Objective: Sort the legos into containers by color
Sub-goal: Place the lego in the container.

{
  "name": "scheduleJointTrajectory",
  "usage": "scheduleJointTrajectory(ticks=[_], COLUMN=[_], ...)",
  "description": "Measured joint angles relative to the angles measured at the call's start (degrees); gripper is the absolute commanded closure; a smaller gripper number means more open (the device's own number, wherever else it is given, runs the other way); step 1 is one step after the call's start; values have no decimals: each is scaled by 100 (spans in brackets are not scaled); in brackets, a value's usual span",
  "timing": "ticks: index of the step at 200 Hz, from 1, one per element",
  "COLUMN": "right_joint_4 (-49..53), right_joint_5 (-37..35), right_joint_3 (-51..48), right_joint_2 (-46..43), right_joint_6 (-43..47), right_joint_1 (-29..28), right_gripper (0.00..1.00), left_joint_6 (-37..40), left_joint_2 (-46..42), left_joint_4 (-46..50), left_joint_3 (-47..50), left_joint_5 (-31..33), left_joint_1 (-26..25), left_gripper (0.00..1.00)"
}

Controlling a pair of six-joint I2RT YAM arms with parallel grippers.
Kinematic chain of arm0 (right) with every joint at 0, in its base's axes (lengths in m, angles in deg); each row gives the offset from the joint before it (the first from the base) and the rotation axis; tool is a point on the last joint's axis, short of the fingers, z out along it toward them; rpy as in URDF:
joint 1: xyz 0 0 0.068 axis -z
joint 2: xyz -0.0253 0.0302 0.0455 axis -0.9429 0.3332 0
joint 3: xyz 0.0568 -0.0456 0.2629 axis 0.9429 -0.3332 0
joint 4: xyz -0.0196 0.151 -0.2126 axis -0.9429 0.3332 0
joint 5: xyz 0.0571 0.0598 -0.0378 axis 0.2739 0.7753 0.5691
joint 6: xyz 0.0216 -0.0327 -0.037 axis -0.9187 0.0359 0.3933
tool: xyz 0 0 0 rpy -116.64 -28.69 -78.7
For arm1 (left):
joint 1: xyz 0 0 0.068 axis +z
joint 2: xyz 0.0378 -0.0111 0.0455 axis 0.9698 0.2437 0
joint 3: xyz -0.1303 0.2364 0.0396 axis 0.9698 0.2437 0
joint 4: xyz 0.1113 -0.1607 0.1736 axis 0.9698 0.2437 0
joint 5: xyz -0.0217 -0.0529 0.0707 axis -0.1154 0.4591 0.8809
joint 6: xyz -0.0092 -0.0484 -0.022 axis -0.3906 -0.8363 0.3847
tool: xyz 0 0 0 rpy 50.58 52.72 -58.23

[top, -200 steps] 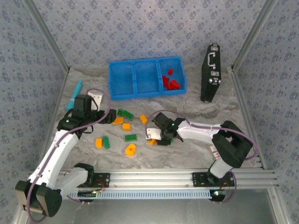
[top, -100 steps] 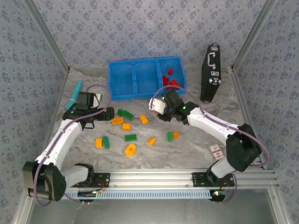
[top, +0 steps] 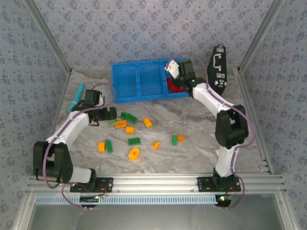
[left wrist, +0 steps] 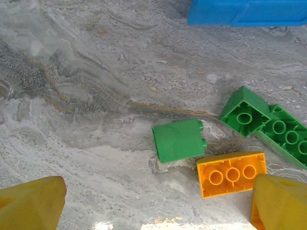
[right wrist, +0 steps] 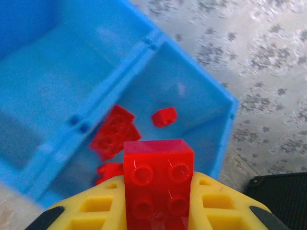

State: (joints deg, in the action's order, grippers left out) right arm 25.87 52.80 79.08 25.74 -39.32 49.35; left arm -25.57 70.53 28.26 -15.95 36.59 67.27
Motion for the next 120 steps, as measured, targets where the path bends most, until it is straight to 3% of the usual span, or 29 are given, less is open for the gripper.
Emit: scheduleJointTrajectory(ticks=[43,71,120], right_joint_4=[46,118,216], right_joint_5=[-107,-101,-2], right_joint_3=[1316,1672,1799], right_joint_2=[1226,1665,1821], right_joint_6=[-337,-540,-811], right_joint_1=[254,254,306], right_gripper=[73,68,50], left_joint_6=[-4,-35,-155], left_joint_2=[422,734,1220], left_joint_4=[-2,-4,-46], left_joint_3=[-153,-205,-474], left_joint_5=[37,39,35], left_joint_1=[0,0,0], left_gripper=[0,1,5])
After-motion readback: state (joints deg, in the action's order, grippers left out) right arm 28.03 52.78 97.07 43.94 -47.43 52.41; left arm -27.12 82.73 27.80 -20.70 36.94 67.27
